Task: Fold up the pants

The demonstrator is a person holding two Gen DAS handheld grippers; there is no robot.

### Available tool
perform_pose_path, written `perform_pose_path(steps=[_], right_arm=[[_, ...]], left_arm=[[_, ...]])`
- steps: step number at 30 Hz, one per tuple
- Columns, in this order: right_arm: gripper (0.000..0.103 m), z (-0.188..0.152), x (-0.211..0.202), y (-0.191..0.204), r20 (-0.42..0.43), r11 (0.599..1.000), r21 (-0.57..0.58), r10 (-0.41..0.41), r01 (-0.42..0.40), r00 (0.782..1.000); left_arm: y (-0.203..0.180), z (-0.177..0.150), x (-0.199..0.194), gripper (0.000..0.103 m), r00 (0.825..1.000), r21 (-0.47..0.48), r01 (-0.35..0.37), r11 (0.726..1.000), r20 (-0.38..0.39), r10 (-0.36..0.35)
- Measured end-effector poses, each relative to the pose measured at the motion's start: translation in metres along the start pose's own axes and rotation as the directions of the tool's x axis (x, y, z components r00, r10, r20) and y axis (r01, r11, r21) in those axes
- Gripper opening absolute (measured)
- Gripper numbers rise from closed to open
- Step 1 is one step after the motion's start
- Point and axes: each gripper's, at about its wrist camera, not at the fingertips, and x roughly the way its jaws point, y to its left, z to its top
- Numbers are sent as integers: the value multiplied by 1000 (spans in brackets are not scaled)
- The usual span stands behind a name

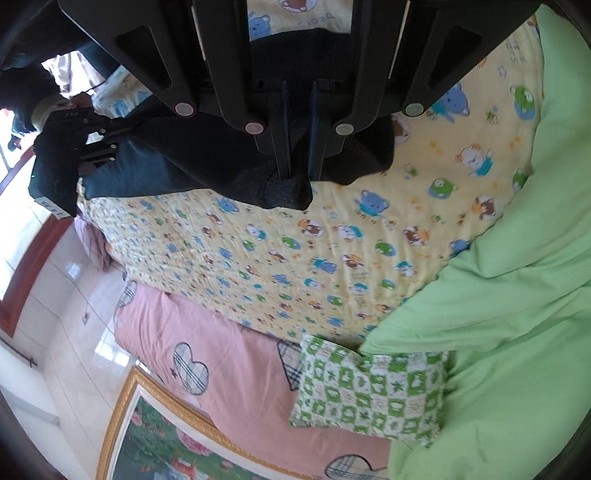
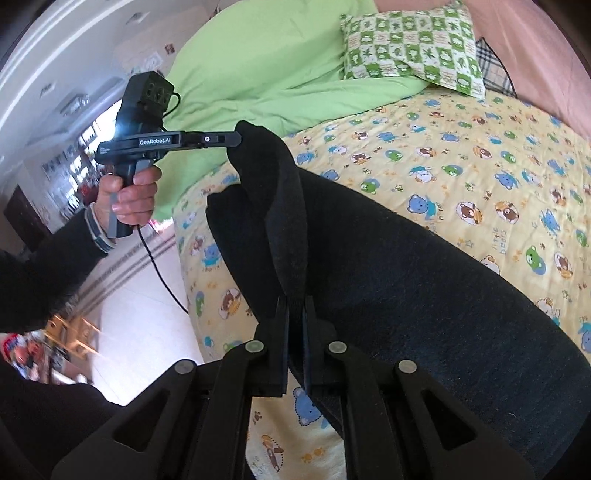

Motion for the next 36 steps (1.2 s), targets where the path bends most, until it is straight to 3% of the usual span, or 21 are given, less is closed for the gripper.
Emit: perform_pose_path(steps=[8, 13, 14, 18, 20, 24, 31, 36], right_arm=[[8, -4, 7, 3, -11, 1000, -9, -17, 17, 1000], [11, -4, 5, 4, -10, 1000, 7, -12, 12, 1000], [12, -4, 5, 5, -8, 1000, 8, -11, 12, 1000], [28, -4, 4, 8, 4, 999, 20, 31, -31, 1000], [34, -3, 3, 12, 12, 999, 18, 48, -49, 999], [35, 1, 0, 13, 33, 997, 30, 66, -67, 997], [35, 7, -12, 0, 96, 990, 102, 83, -93, 992], [35, 9, -21, -7, 134, 984, 135, 99, -117, 986]], left_arm=[[19, -34, -8, 10, 998, -137, -42, 990, 40, 48], [20, -51, -29, 10, 991, -210, -111, 971, 47, 124], [19, -54, -34, 12, 990, -222, -116, 968, 54, 131], [12, -64, -54, 40, 987, -299, -111, 948, 80, 141], [7, -68, -62, 41, 984, -323, -115, 940, 90, 151], [-2, -70, -63, 48, 986, -366, -115, 923, 68, 150], [-16, -70, -49, 48, 992, -414, -101, 905, 26, 123], [-11, -72, -41, 48, 993, -479, -106, 872, -10, 116]])
